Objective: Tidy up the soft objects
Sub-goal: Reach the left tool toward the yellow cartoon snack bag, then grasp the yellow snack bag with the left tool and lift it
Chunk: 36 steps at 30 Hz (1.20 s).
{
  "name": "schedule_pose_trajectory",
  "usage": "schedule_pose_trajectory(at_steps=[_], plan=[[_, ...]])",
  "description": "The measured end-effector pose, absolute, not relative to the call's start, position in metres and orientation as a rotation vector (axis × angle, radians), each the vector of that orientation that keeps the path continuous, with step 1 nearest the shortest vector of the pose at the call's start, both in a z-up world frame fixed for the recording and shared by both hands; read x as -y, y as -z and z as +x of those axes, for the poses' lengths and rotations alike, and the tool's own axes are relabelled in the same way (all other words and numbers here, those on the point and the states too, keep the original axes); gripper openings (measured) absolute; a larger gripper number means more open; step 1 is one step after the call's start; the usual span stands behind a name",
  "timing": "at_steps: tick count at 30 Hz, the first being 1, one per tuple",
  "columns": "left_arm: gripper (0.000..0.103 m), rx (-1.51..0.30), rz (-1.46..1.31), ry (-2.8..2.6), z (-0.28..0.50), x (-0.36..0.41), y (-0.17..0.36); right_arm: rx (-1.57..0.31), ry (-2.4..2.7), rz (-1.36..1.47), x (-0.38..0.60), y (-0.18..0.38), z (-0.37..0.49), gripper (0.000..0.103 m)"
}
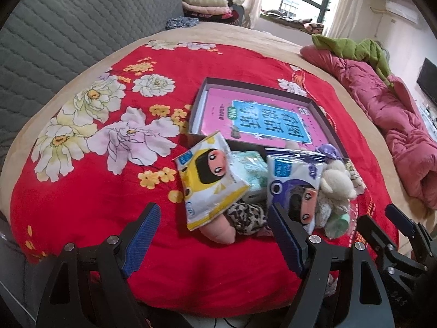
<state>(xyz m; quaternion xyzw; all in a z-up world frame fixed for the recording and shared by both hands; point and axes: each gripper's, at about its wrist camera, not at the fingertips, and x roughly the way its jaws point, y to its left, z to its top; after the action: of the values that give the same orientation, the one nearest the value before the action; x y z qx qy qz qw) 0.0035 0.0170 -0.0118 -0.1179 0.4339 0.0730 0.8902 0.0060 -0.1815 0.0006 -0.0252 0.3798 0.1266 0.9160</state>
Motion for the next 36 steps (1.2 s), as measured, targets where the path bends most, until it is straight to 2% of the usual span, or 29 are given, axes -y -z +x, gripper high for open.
schedule_pose_trajectory(at_steps=[14, 26, 36], plan=[[0.082, -0.963, -0.194, -0.199, 0.048, -0.019, 0.046, -0.803, -0.246, 0.005, 0.191, 0.015, 0.024, 0.079], [0.081, -0.997, -0.299, -0.207, 0.069, -0.046, 0.064, -0.808, -0.237, 0.028, 0.193, 0.024, 0.041, 0.079], [0.073, -0.962, -0.379, -0.159, 0.076, -0.058, 0.064, -0.820, -0.257, -0.007, 0.187, 0.033, 0.059, 0.079]])
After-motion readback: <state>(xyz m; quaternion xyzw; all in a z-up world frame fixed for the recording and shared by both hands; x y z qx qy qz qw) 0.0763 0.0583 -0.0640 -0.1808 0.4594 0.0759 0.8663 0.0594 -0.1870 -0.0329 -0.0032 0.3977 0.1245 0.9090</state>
